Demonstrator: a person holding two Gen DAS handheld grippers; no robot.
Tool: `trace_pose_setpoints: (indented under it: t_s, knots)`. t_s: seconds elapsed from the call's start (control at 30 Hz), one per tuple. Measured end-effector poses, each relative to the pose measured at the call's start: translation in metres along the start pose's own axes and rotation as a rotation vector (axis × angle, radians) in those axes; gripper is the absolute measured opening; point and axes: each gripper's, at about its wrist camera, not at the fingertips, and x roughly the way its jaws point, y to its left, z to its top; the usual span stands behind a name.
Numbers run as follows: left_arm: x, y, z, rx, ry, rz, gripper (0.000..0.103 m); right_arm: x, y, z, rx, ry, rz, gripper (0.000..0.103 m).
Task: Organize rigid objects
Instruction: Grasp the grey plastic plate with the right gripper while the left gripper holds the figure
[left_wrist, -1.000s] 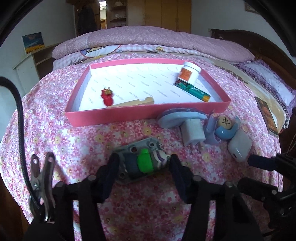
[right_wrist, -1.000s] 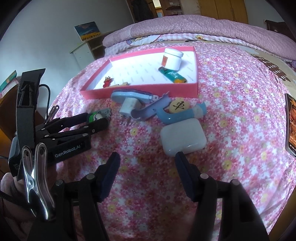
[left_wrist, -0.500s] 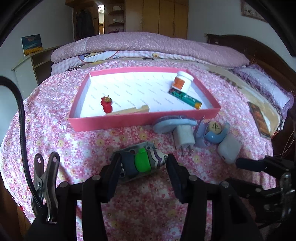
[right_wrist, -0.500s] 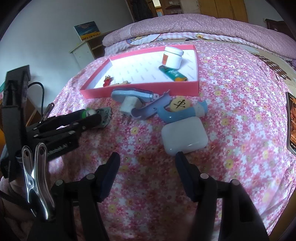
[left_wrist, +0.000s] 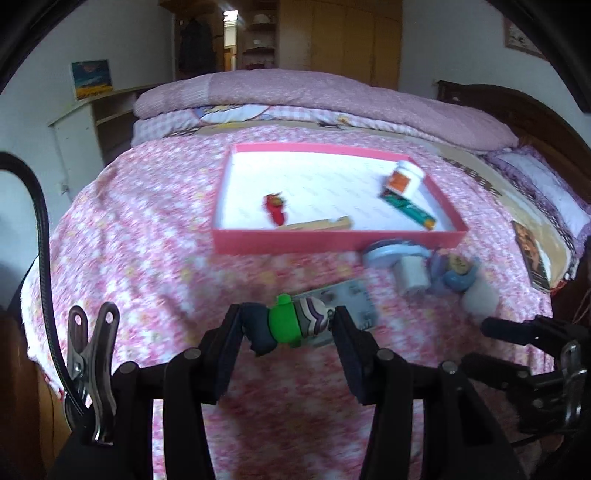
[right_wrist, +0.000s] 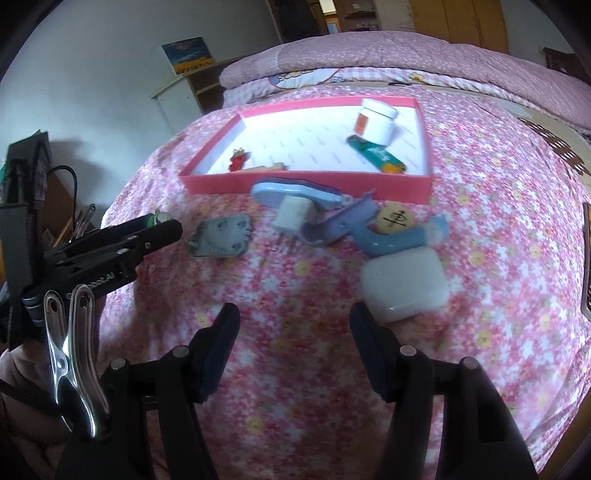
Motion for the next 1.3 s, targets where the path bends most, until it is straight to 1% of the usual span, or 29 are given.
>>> trace_pose_setpoints:
  t_s: [0.1,0.27,0.47,0.6,0.83,0.9,0.93,1.1,1.17,1.3]
  knots:
    - [0.002,0.017,-0.005,-0.046,0.014,0.01,0.052,0.006,0.01,0.003,-0.019,0.011,0.006,0.063]
    - [0.005,0.037,-0.011,-0.082,0.021,0.035,0.052,0.019,0.028,0.009,-0.04,0.04,0.02,0.063]
    - [0.015,0.049,-0.016,-0.099,0.044,0.068,0.052,0.037,0.047,0.021,-0.059,0.062,0.026,0.063]
    - [0.018,0.055,-0.022,-0.102,0.053,0.064,0.052,0.05,0.058,0.032,-0.045,0.065,0.025,0.063]
    - [0.014,0.057,-0.029,-0.104,0.034,0.036,0.052,0.076,0.075,0.045,-0.03,0.087,-0.031,0.064]
    - [0.012,0.059,-0.031,-0.111,0.026,0.036,0.051,0.08,0.079,0.047,-0.028,0.087,-0.042,0.069]
    - [0.012,0.061,-0.032,-0.117,0.025,0.03,0.051,0.081,0.079,0.048,-0.025,0.084,-0.051,0.069]
    - [0.011,0.072,-0.034,-0.17,0.012,-0.025,0.051,0.086,0.08,0.054,-0.009,0.07,-0.078,0.071]
    - [0.01,0.073,-0.034,-0.179,0.006,-0.038,0.051,0.089,0.081,0.056,-0.02,0.058,-0.093,0.074]
    - [0.007,0.078,-0.036,-0.206,0.0,-0.072,0.051,0.093,0.09,0.052,-0.081,0.025,-0.133,0.077]
